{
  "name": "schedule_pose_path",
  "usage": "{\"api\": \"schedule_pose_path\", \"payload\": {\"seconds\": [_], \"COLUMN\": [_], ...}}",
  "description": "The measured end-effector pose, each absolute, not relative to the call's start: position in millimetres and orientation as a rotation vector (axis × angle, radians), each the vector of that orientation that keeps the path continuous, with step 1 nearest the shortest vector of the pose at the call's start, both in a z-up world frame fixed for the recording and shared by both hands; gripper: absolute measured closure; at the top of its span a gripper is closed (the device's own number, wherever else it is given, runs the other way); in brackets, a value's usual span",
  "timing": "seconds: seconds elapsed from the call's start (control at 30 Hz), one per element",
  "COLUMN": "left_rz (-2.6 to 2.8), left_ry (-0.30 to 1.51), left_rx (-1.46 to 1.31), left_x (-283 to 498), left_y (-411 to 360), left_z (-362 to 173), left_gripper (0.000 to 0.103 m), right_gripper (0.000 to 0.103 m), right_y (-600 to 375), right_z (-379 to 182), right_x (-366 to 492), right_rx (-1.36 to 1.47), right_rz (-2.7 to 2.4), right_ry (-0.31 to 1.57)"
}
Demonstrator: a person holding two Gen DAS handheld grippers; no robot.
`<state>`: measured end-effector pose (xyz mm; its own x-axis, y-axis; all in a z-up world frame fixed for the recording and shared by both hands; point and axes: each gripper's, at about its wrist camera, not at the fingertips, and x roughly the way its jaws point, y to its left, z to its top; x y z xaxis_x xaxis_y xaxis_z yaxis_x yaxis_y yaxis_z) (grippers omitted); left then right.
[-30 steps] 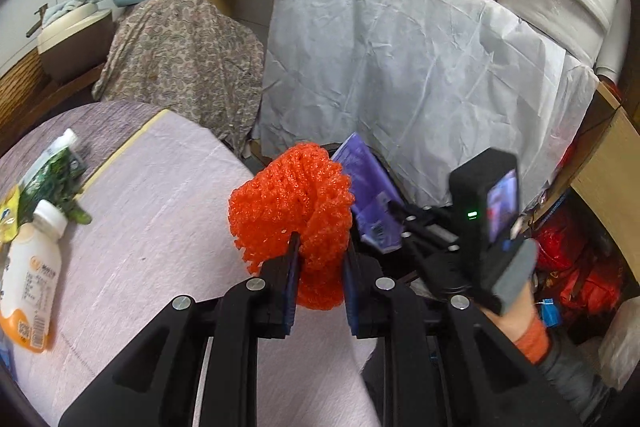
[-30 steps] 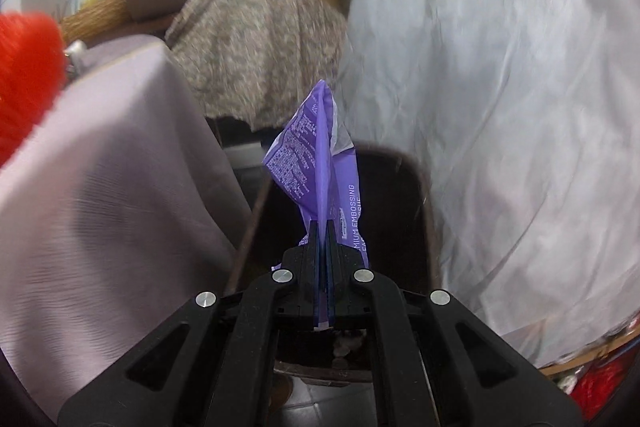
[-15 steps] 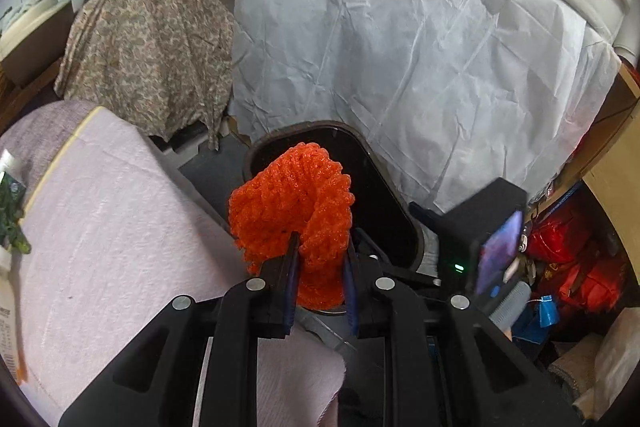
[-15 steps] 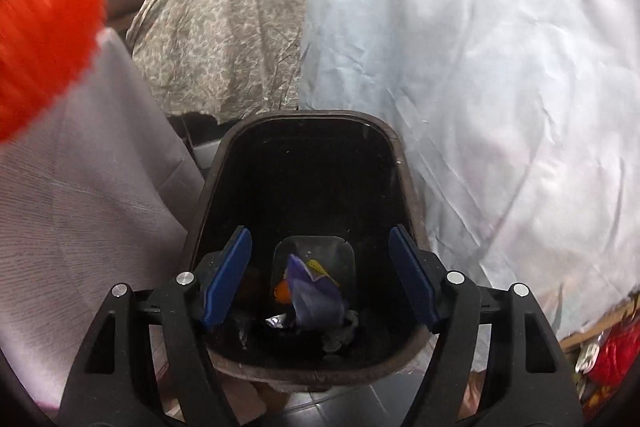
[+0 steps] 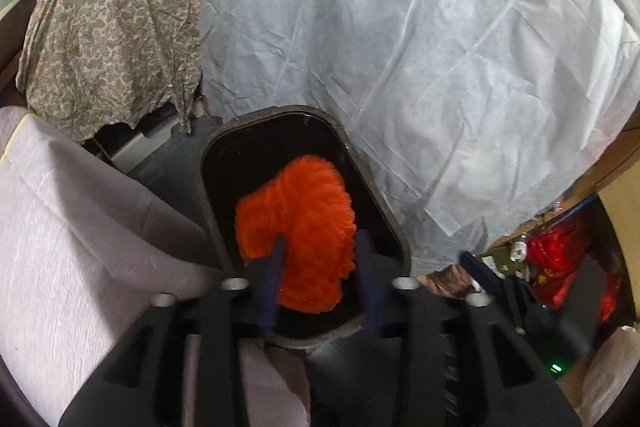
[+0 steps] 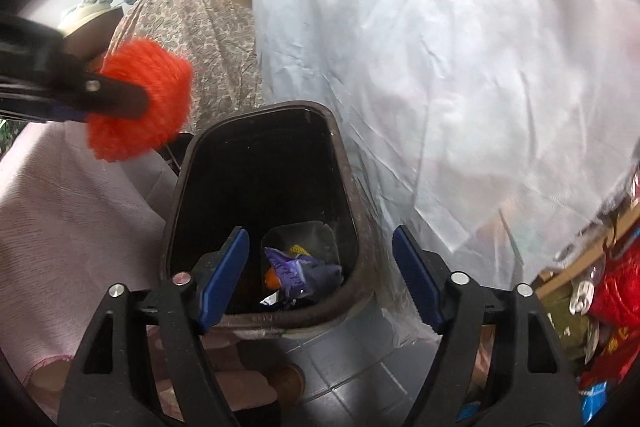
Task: Collect trash
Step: 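Carry both items over the bin and open both tools to drop them, then move both tools back toward the table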
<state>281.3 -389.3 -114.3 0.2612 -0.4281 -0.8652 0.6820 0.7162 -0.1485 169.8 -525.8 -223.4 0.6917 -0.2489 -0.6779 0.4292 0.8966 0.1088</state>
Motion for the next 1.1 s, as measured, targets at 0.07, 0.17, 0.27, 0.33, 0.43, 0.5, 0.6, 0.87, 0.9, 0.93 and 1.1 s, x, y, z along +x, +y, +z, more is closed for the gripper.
{"api": "schedule_pose_path", "payload": {"seconds": [0.07, 0.17, 0.27, 0.33, 0.43, 0.5, 0.6, 0.87, 0.9, 0.93, 1.1], "left_rz": [-0.752, -0.770, -0.775, -0.791, -0.819, -0.824, -0.812, -0.722, -0.708, -0.691, -0.606], "left_ry": [1.045, 1.041, 1.019, 0.988, 0.932, 0.886, 0.836, 0.787, 0.787, 0.787, 0.775], "left_rx": [0.267, 0.239, 0.228, 0.224, 0.211, 0.194, 0.183, 0.152, 0.140, 0.128, 0.105], "left_x": [281.8, 279.6, 274.4, 266.4, 254.1, 245.9, 235.4, 227.0, 227.5, 227.4, 221.9], "left_y": [-386.7, -378.4, -369.8, -359.3, -339.6, -320.8, -290.2, -197.3, -187.0, -173.3, -116.7], "left_z": [-112.9, -108.4, -99.7, -87.6, -68.6, -55.7, -43.0, -26.5, -25.2, -24.6, -23.4], "left_gripper": [0.035, 0.029, 0.023, 0.020, 0.013, 0.009, 0.007, 0.007, 0.007, 0.007, 0.007], "right_gripper": [0.026, 0.025, 0.025, 0.025, 0.024, 0.023, 0.022, 0.021, 0.021, 0.021, 0.021], "right_y": [-525.1, -523.2, -520.4, -515.7, -504.9, -497.4, -480.9, -423.5, -415.3, -408.4, -361.5], "right_z": [-222.5, -219.6, -213.5, -207.8, -196.6, -189.3, -176.5, -138.8, -134.7, -130.8, -111.2], "right_x": [164.4, 160.4, 158.5, 158.0, 157.5, 158.7, 160.9, 167.0, 169.0, 170.2, 180.0], "right_rx": [0.261, 0.260, 0.285, 0.286, 0.275, 0.280, 0.263, 0.177, 0.172, 0.161, 0.096], "right_rz": [-0.391, -0.398, -0.395, -0.385, -0.356, -0.333, -0.302, -0.174, -0.150, -0.137, -0.024], "right_ry": [0.711, 0.710, 0.700, 0.693, 0.682, 0.676, 0.670, 0.637, 0.634, 0.630, 0.611]}}
